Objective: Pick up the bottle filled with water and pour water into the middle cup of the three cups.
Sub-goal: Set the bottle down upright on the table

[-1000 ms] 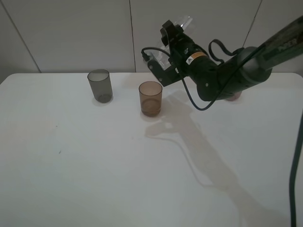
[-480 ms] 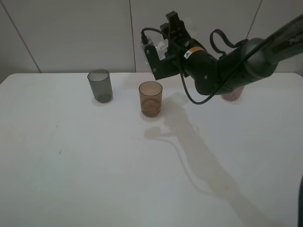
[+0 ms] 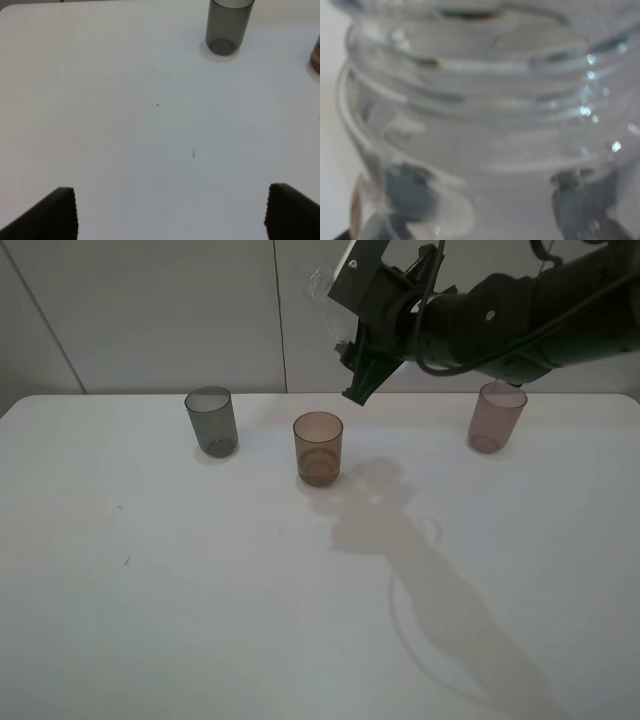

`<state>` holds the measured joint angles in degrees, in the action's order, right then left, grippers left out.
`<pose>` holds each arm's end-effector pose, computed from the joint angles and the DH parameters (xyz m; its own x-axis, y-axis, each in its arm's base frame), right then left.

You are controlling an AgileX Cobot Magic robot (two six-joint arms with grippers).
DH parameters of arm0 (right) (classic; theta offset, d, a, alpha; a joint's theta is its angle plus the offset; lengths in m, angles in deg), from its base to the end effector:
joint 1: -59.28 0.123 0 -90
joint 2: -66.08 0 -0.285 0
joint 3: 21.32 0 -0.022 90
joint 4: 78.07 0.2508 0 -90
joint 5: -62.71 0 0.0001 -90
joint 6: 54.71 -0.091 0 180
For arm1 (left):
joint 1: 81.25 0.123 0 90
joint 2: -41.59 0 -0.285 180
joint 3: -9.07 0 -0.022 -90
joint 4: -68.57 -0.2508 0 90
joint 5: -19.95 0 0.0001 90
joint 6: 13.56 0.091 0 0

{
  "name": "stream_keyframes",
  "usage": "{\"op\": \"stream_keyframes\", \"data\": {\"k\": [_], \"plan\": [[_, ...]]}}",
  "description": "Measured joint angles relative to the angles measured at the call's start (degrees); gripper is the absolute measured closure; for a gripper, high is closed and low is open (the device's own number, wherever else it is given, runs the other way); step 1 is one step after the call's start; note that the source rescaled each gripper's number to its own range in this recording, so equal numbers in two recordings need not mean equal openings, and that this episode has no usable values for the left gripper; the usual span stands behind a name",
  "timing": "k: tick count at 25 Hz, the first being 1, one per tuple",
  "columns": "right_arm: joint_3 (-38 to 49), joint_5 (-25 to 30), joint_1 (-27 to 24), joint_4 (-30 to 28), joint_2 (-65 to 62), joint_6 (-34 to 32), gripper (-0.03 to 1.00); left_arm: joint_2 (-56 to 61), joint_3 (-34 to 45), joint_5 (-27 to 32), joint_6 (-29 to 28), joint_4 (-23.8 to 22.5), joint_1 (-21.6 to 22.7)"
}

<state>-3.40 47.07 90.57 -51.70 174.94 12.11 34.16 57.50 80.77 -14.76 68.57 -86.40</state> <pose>0.3385 0.1930 0.2252 0.0303 -0.7484 -0.6626 -0.5341 0.5482 -0.6436 -0.0061 0.0005 0.2779 -0.4490 0.0194 -0.8933 0.0804 0.9966 -0.0187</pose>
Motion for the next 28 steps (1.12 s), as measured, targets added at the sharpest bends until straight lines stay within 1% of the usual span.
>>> {"op": "stream_keyframes", "data": {"k": [2,3,5,8,10,12,14,16,20,24,28], "plan": [[1.79,1.82,-0.14,-1.5,-2.06,-11.27,0.96,0.0,0.0,0.0,0.0,0.0,0.0],[3.08,2.09,-0.14,-2.64,-2.71,-15.63,0.96,0.0,0.0,0.0,0.0,0.0,0.0],[5.82,2.25,-0.59,-5.35,-3.81,-25.58,0.96,0.0,0.0,0.0,0.0,0.0,0.0],[10.45,1.51,-1.13,-10.31,-4.06,-38.79,0.96,0.0,0.0,0.0,0.0,0.0,0.0],[14.1,-0.9,-1.27,-13.06,-4.06,-46.04,0.96,0.0,0.0,0.0,0.0,0.0,0.0],[17.64,-6.93,-1.27,-14.39,-4.0,-51.07,0.96,0.0,0.0,0.0,0.0,0.0,0.0],[21.44,-14.19,-1.27,-14.09,-3.41,-53.12,0.96,0.0,0.0,0.0,0.0,0.0,0.0],[24.46,-22.13,-1.27,-12.46,-1.88,-53.88,0.96,0.0,0.0,0.0,0.0,0.0,0.0],[28.69,-33.67,-1.31,-10.3,3.13,-54.23,0.96,0.0,0.0,0.0,0.0,0.0,0.0],[29.32,-40.53,-1.31,-9.96,8.86,-54.23,0.96,0.0,0.0,0.0,0.0,0.0,0.0],[29.32,-45.53,-1.31,-10.69,14.13,-54.81,0.96,0.0,0.0,0.0,0.0,0.0,0.0]]}}
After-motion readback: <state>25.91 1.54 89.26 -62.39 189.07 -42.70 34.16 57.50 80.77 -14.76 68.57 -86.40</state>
